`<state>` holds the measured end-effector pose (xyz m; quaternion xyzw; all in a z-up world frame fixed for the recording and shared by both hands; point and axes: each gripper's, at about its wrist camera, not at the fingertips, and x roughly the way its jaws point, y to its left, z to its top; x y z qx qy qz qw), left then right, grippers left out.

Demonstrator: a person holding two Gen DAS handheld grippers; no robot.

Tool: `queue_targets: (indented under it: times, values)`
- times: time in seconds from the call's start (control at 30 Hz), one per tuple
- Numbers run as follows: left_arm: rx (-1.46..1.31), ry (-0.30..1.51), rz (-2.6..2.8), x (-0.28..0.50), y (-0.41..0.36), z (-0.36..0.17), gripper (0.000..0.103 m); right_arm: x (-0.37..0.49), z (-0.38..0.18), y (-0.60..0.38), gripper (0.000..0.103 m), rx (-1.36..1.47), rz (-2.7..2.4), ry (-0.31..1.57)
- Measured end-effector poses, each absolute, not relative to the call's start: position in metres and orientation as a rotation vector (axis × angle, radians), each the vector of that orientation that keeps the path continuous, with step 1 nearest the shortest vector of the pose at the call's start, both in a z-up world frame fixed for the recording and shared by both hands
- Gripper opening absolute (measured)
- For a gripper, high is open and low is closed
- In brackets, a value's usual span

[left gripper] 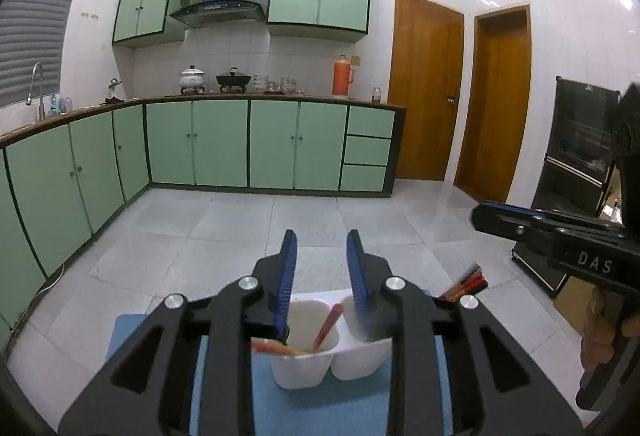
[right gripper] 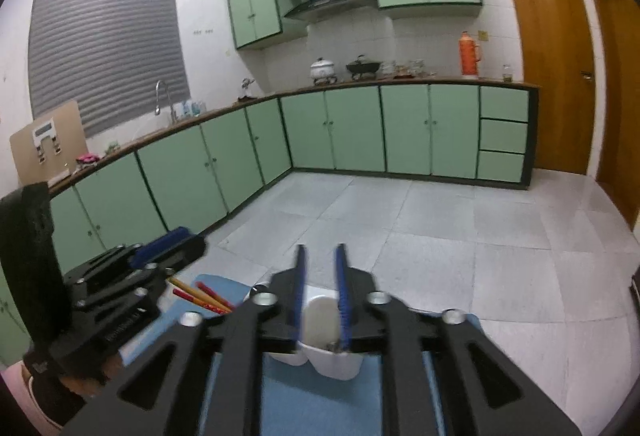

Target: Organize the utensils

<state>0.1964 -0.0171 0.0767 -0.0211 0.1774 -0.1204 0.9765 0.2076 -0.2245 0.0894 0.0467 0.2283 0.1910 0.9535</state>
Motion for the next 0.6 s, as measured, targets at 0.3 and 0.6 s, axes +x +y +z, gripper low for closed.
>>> queue_targets:
  times: [0.3, 0.6]
  values:
    - [-0.065, 0.340, -0.204, 0.124, 0.002, 0.081, 0.065, 0.137, 0.086, -0.248, 0.055, 0.162, 0.345, 0.433]
    - [-0.063, 0.370, -0.183, 0.072, 0.002, 0.076, 0.086, 0.079, 0.070, -0.248, 0.090, 0.184, 0.319, 0.455]
